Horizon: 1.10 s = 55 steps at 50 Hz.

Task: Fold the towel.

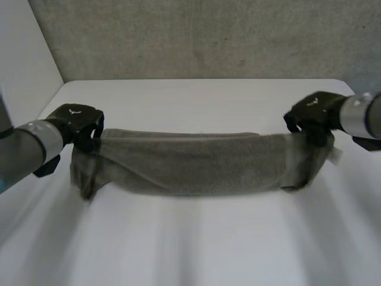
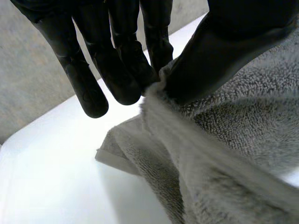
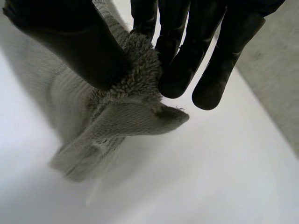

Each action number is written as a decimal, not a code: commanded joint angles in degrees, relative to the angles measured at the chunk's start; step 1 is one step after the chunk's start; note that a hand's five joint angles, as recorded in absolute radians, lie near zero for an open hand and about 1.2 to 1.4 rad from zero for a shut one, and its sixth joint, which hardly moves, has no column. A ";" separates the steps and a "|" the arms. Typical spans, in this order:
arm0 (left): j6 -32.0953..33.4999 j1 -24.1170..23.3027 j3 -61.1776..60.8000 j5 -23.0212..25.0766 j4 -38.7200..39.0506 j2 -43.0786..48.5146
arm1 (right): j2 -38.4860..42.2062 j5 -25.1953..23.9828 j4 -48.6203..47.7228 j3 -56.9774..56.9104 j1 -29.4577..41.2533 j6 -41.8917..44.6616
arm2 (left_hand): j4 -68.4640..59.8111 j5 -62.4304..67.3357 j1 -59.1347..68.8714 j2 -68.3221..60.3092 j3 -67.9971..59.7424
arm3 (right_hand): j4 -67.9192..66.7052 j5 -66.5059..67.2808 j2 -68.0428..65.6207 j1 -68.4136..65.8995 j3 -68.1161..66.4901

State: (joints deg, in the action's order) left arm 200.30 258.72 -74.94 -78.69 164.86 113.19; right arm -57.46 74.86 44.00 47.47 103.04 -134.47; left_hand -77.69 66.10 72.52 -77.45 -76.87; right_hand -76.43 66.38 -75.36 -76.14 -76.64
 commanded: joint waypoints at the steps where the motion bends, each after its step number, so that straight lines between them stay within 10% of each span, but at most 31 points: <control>1: -0.69 -1.37 23.20 -0.24 -0.16 7.47 | 6.22 2.22 -12.68 -22.46 5.06 -4.12 | -2.31 3.90 7.48 -2.55 -3.13 | -3.57 3.62 -4.64 -3.86 -3.36; 12: -10.17 -4.28 40.23 -1.56 25.83 1.34 | 3.07 2.66 -38.10 -36.75 5.68 -22.66 | -2.31 3.90 7.48 -2.55 -3.13 | -3.57 3.62 -4.64 -3.86 -3.36; 24: -16.08 -2.70 28.27 3.10 24.72 -0.61 | 3.68 0.02 -25.46 -30.51 5.24 -15.30 | -2.31 3.90 7.48 -2.55 -3.13 | -3.57 3.62 -4.64 -3.86 -3.36; 32: -4.33 0.29 -0.60 12.59 24.63 -0.26 | 3.33 -4.02 -16.57 -3.31 2.34 5.25 | -2.31 3.90 7.48 -2.55 -3.13 | -3.57 3.62 -4.64 -3.86 -3.36; 40: 12.63 0.82 -16.71 12.16 24.63 2.20 | -0.62 -4.63 -23.07 17.18 0.15 7.20 | -2.31 3.90 7.48 -2.55 -3.13 | -3.57 3.62 -4.64 -3.86 -3.36; 49: 16.62 0.99 -23.76 10.05 25.34 2.21 | -8.28 -4.37 -31.96 29.34 -2.67 5.97 | -2.16 3.75 7.34 -2.41 -2.99 | -3.57 3.62 -4.64 -3.86 -3.36; 55: 16.88 0.82 -26.30 4.35 33.14 3.17 | -10.56 -3.49 -33.19 33.29 -4.34 5.45 | 31.42 -29.83 -26.25 31.18 30.60 | -3.57 3.62 -4.64 -3.86 -3.36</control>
State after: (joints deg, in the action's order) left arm 217.50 259.71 -99.31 -69.50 191.76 115.64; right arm -66.15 70.70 11.81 78.11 99.92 -128.27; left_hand -61.40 51.63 61.88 -61.37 -61.63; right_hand -76.43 66.38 -75.57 -76.15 -76.67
